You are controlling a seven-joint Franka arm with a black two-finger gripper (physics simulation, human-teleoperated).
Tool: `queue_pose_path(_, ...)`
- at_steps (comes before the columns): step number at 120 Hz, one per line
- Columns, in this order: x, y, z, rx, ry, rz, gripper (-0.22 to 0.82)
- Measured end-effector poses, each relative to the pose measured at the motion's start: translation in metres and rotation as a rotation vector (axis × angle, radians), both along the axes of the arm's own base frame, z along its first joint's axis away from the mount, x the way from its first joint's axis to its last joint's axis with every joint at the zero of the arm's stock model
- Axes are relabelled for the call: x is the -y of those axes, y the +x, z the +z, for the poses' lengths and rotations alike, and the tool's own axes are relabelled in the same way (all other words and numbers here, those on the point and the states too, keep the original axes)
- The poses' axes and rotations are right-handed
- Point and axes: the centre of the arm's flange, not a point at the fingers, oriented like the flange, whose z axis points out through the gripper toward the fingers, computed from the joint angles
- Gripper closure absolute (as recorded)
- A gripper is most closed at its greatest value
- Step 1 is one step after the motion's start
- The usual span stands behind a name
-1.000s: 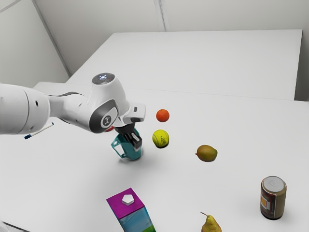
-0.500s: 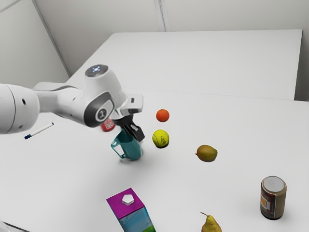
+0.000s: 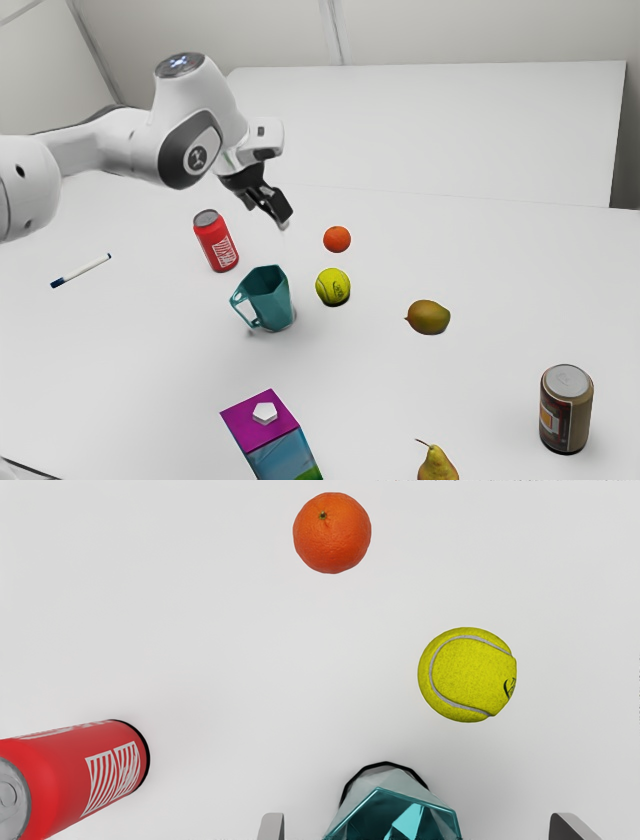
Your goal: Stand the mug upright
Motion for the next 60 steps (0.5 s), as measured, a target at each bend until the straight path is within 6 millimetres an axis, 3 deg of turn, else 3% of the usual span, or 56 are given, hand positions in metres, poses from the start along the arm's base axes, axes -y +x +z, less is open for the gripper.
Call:
queue_pose_path(16,-0.001,0.018,0.02,-0.044,0.023,0.022,0.01)
queue_pose_path(34,0.012,0.031,0.03,-0.12,0.026,0.031,0.01)
queue_pose_path(60,0.006,0.047,0.05,-0.231,0.003,0.097,0.0)
